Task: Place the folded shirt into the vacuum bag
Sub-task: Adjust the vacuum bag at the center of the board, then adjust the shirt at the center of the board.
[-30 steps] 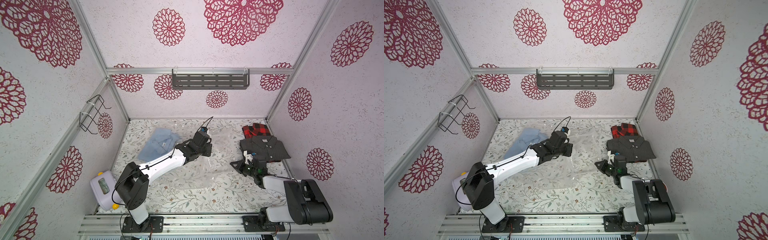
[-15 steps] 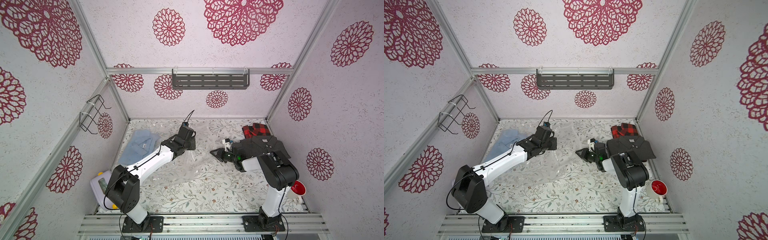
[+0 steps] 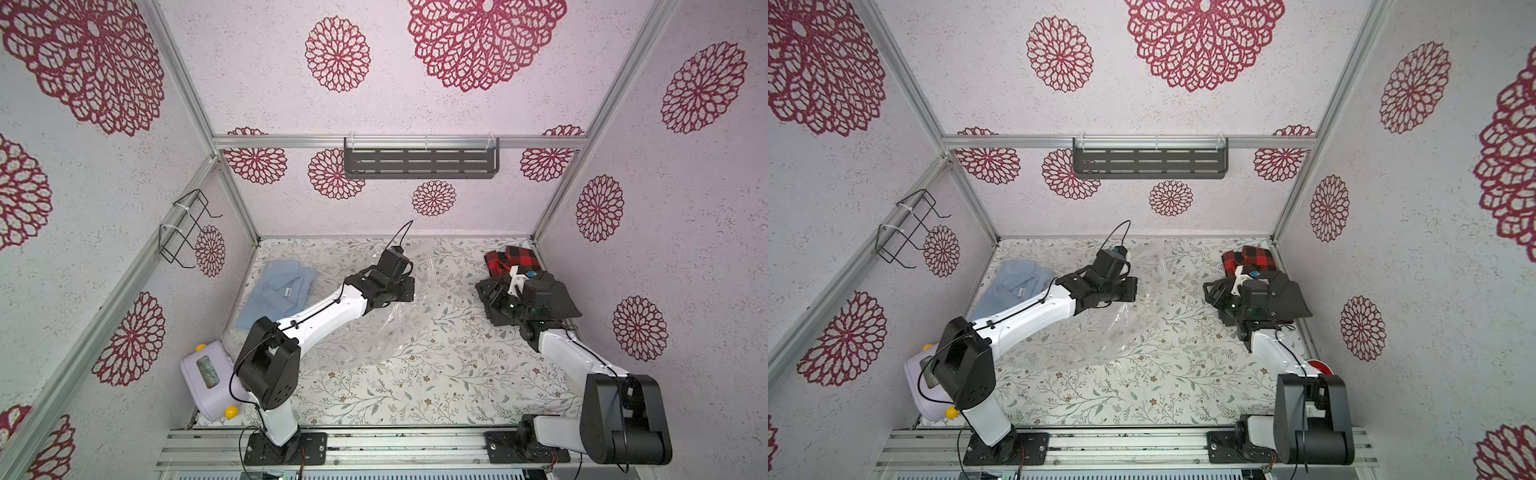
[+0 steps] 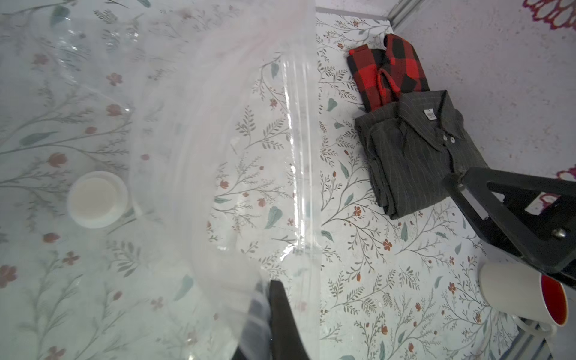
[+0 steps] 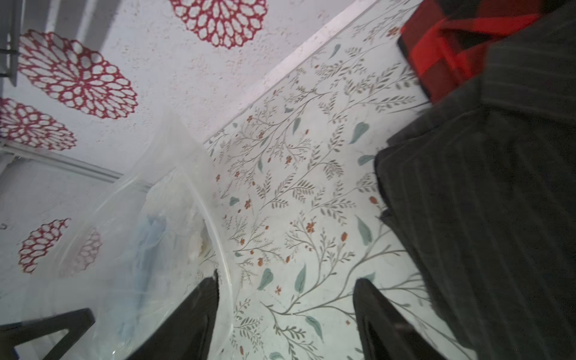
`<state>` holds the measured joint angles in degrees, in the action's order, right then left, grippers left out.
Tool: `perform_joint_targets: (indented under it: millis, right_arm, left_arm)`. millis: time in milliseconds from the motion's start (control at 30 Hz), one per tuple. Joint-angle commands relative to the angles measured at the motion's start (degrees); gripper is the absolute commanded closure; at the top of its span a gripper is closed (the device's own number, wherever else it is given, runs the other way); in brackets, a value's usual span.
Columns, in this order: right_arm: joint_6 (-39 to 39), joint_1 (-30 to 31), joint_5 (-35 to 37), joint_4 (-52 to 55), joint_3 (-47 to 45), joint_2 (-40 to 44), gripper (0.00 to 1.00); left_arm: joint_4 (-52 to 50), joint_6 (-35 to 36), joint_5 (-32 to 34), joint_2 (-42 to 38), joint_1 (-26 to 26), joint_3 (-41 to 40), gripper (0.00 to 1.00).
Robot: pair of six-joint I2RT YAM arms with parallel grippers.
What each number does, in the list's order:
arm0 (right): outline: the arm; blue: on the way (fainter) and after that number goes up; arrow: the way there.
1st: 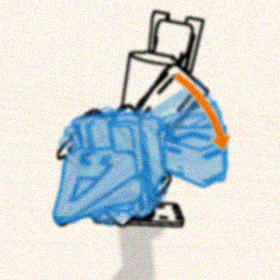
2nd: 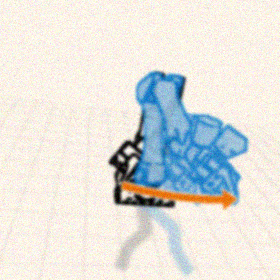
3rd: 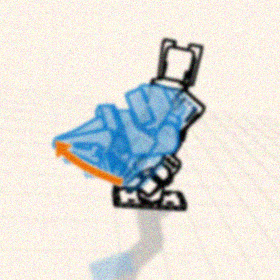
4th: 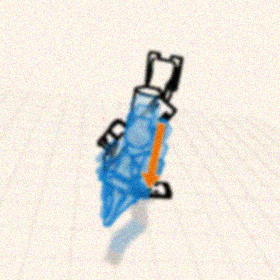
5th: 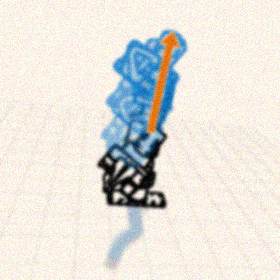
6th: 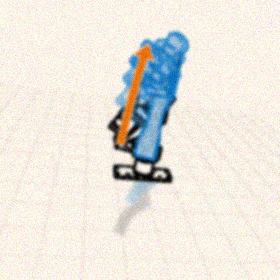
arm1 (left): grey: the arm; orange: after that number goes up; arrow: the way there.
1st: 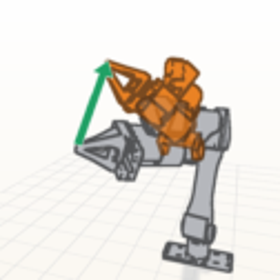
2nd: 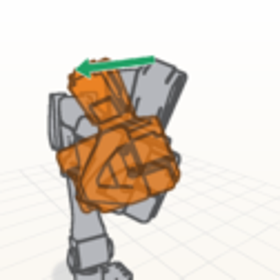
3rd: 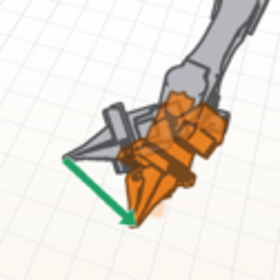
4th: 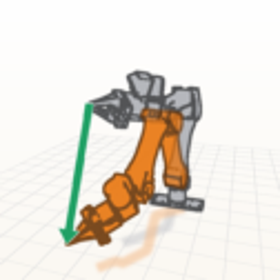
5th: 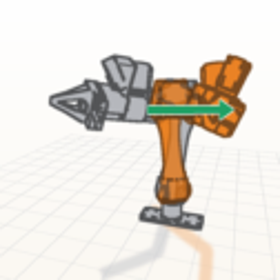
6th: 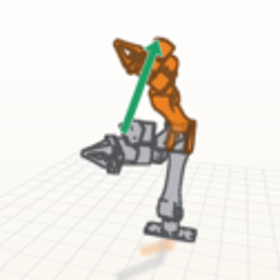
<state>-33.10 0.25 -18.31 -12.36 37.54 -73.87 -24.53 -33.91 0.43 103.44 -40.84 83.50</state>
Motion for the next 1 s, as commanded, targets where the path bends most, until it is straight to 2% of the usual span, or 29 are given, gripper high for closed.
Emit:
perform_joint_targets:
  millis: [0, 267, 400, 633, 967]
  right_arm:
    - [7.1, -0.7, 6.4, 8.7, 2.9, 0.1, 0.27]
    - [14.5, 2.3, 17.5, 15.1, 11.7, -9.7, 0.27]
    - [17.6, 4.6, 23.7, 17.9, 16.7, -14.5, 0.26]
    - [22.3, 8.1, 32.5, 22.3, 25.3, -24.2, 0.2]
    - [25.7, 12.4, 45.5, 27.7, 34.6, -36.0, 0.16]
  left_arm:
    - [-0.9, -0.7, -1.9, 3.9, -0.8, 1.9, 1.0]
    - [0.6, -2.4, -8.6, 10.6, -0.7, 3.1, 1.0]
    - [3.6, -3.9, -12.8, 10.7, -0.4, 1.9, 1.0]
    - [11.2, -9.5, -19.6, 5.9, 1.3, -3.1, 1.0]
    - [10.4, -13.7, -18.5, -2.6, 2.7, -7.3, 1.0]
